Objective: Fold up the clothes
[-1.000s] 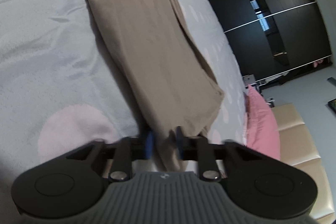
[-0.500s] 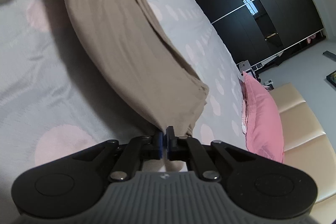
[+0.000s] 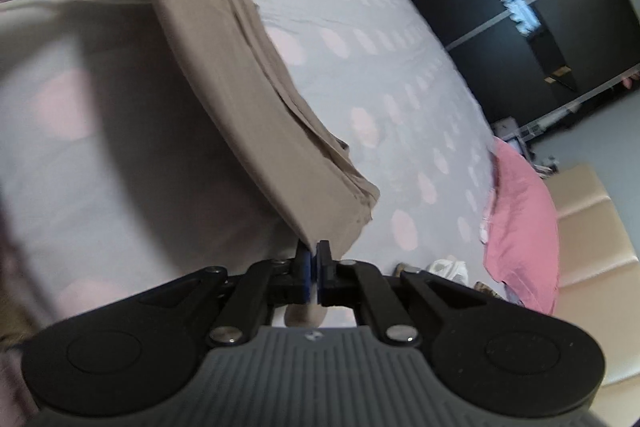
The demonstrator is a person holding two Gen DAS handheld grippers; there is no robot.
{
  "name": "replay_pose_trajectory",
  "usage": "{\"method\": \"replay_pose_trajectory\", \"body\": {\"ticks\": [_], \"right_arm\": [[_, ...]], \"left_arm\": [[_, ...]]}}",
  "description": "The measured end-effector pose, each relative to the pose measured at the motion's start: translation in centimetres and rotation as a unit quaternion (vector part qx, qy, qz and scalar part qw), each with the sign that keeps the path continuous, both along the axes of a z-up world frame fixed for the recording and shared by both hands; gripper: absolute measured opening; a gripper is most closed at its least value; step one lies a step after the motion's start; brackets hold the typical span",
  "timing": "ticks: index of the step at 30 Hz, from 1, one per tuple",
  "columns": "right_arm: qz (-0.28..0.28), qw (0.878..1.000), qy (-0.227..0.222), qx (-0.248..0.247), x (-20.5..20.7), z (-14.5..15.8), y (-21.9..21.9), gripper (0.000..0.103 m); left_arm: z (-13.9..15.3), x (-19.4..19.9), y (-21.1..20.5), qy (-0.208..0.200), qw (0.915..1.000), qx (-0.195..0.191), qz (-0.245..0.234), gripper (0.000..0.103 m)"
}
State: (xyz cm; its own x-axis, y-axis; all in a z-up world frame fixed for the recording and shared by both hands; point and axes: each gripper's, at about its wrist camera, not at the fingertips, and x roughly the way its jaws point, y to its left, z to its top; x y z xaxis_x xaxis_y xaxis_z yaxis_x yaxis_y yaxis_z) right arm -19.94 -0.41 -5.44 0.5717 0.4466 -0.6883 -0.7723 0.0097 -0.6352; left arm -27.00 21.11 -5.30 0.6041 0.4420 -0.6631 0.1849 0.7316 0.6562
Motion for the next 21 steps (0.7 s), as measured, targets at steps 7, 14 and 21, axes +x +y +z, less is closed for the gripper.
{"method": "replay_pose_trajectory", "body": {"ticks": [7, 14, 21], "right_arm": [[0.041, 0.994, 0.037, -0.091, -3.1, -3.2, -1.8, 0.003], [0.053, 0.984, 0.06, -0.159, -3.2, -7.4, -1.1, 0.003], [0.057, 0.978, 0.068, -0.19, -3.1, -8.9, -0.9, 0.008]], "left_arm": [[-1.5, -2.6, -1.8, 0.078, 0.9952, 0.001, -0.059, 0.002], [-6.9, -2.2, -2.1, 0.198, 0.9753, 0.011, -0.097, 0.002], [-9.4, -1.4, -0.9, 0.252, 0.9636, -0.01, -0.09, 0.003]]}}
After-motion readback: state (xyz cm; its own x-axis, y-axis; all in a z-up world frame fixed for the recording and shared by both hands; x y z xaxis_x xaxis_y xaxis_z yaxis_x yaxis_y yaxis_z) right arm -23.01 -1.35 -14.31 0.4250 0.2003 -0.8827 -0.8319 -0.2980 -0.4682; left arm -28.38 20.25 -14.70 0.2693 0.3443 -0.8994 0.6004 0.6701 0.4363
